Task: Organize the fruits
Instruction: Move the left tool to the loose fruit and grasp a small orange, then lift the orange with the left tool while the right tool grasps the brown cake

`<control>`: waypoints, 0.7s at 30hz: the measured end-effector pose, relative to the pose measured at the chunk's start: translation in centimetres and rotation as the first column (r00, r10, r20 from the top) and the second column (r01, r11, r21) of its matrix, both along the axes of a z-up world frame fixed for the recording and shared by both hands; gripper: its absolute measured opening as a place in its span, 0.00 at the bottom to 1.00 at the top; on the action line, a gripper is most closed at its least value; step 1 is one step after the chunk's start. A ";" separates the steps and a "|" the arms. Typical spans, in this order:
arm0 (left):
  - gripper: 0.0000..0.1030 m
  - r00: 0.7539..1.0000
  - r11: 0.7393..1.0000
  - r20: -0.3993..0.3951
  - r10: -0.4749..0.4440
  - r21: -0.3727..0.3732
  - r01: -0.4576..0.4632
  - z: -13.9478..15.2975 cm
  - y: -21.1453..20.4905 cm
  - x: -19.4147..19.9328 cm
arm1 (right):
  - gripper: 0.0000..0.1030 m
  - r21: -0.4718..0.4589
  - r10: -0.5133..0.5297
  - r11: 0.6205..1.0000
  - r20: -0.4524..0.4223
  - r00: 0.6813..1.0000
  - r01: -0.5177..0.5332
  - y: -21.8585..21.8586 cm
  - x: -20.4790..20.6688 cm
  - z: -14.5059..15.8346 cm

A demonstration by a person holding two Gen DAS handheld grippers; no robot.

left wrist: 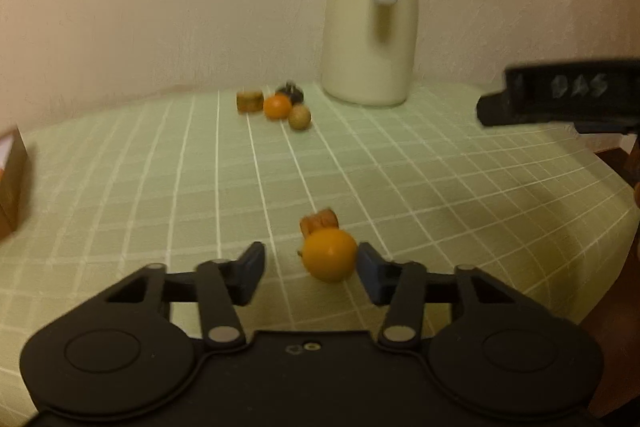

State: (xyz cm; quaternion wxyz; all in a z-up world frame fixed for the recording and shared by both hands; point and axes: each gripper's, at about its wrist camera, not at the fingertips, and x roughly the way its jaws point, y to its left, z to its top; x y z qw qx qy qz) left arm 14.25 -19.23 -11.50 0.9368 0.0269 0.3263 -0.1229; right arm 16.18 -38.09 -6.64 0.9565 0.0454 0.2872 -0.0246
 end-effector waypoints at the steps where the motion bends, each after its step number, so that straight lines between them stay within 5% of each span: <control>1: 0.40 1.000 1.000 -0.004 -0.004 -0.003 0.004 -0.2 -0.2 0.1 | 1.00 0.013 -0.002 1.000 -0.002 1.000 0.002 -0.1 0.1 0.0; 5: 0.23 0.999 0.999 -0.022 -0.040 -0.008 0.039 -0.7 -0.8 0.2 | 1.00 0.030 0.002 1.000 -0.015 1.000 -0.002 0.0 0.4 0.0; 15: 0.23 1.000 1.000 -0.006 0.003 -0.028 -0.003 0.1 1.4 0.2 | 1.00 0.006 -0.016 1.000 -0.057 0.998 0.016 0.1 1.2 -0.7; 21: 0.23 0.997 0.997 -0.003 0.079 -0.023 -0.079 1.0 5.2 0.1 | 1.00 0.006 0.070 0.998 -0.102 0.992 -0.070 2.4 2.1 -1.2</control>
